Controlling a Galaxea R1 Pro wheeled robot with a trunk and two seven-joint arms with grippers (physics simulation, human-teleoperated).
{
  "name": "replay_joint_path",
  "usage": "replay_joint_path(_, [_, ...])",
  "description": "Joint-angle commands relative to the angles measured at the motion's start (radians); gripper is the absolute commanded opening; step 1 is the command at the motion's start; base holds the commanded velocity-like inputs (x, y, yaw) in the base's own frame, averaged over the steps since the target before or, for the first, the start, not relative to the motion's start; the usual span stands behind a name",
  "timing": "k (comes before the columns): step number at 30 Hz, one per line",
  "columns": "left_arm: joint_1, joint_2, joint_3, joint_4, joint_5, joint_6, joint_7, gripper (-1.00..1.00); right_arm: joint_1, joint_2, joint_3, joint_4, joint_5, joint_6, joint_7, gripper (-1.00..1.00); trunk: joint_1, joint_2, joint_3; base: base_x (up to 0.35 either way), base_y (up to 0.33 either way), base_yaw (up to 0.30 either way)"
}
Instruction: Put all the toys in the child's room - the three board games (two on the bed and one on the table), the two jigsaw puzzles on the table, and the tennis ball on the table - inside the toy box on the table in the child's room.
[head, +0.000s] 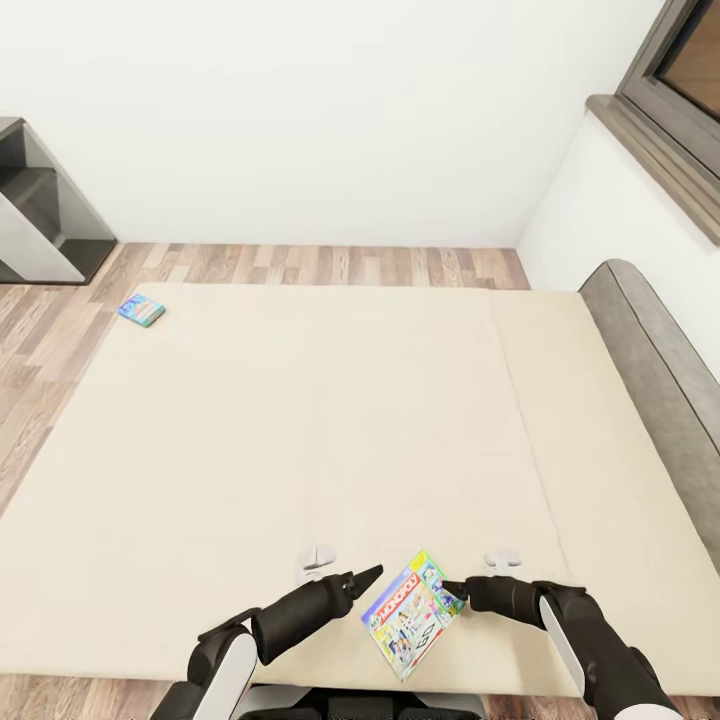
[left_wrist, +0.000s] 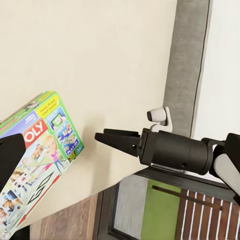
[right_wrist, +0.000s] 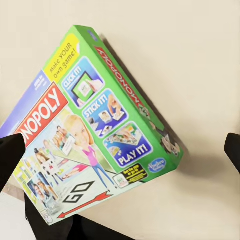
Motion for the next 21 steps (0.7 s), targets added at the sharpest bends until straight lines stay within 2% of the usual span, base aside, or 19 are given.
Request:
replay_joint_path(1, [0.000, -0.001, 0.001, -0.001, 0.008, 0.008, 0.001, 1.00, -0.001, 0.000, -0.002, -0.001, -0.003, 0.008, 0.003, 1.00, 0.000, -0.001, -0.002, 0.000, 0.000, 0.000])
replay_joint_path(21, [0.000, -0.001, 0.002, 0.000, 0.006, 0.007, 0.002, 1.00, -0.004, 0.000, -0.002, -0.001, -0.003, 0.009, 0.003, 1.00, 0.000, -0.001, -0.032, 0.000, 0.000, 0.000])
